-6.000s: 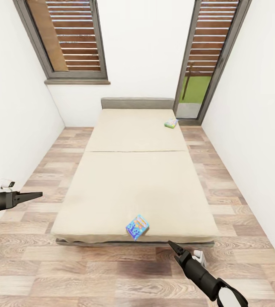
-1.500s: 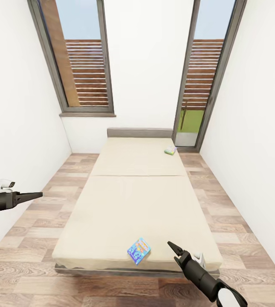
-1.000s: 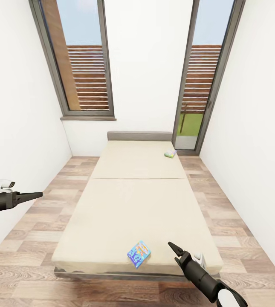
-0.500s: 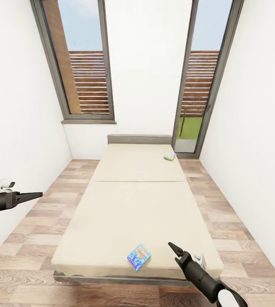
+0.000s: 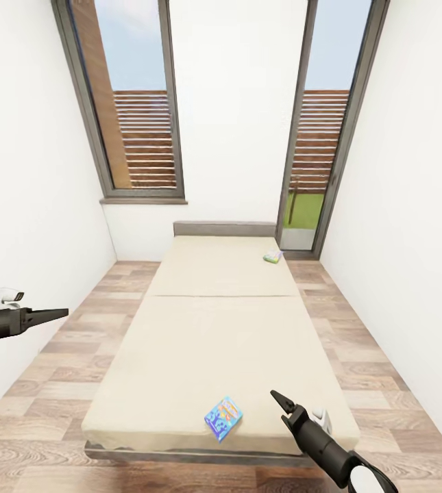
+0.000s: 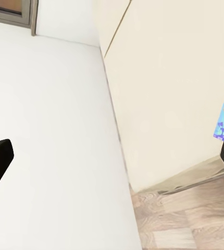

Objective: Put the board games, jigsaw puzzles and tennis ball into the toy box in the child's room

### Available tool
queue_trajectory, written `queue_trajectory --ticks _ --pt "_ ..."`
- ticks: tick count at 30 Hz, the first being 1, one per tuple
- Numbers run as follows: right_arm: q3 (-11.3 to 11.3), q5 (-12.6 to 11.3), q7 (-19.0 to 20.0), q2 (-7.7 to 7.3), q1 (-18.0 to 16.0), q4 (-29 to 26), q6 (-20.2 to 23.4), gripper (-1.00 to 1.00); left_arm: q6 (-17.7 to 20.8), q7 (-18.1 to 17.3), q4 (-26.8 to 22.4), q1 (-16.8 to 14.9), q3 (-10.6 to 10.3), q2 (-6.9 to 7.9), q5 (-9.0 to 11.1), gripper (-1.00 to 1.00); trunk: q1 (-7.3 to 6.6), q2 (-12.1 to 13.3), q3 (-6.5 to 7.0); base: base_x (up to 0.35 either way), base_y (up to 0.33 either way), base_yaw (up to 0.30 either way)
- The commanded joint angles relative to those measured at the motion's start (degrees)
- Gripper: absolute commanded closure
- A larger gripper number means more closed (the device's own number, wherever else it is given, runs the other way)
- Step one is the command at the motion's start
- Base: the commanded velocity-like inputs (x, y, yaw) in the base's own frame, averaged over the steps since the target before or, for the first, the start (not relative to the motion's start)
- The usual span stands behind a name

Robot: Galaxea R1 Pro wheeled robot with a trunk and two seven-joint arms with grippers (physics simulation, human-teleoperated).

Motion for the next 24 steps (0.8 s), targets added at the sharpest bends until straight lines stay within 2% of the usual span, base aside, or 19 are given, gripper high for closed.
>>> queue_trajectory --ticks 1,24 --pt "0.0 -0.4 0.0 -0.03 0.0 0.0 0.2 -1.0 0.6 -0.2 0.0 0.0 0.0 0.01 0.0 -1.0 0.03 -0.1 -0.02 0.0 0.0 0.0" --pt "0.0 -0.4 0.0 -0.03 0.0 0.0 0.2 -1.0 0.6 -0.2 0.0 0.0 0.0 0.01 0.0 -1.0 0.03 -0.1 2.16 0.0 0.0 0.0"
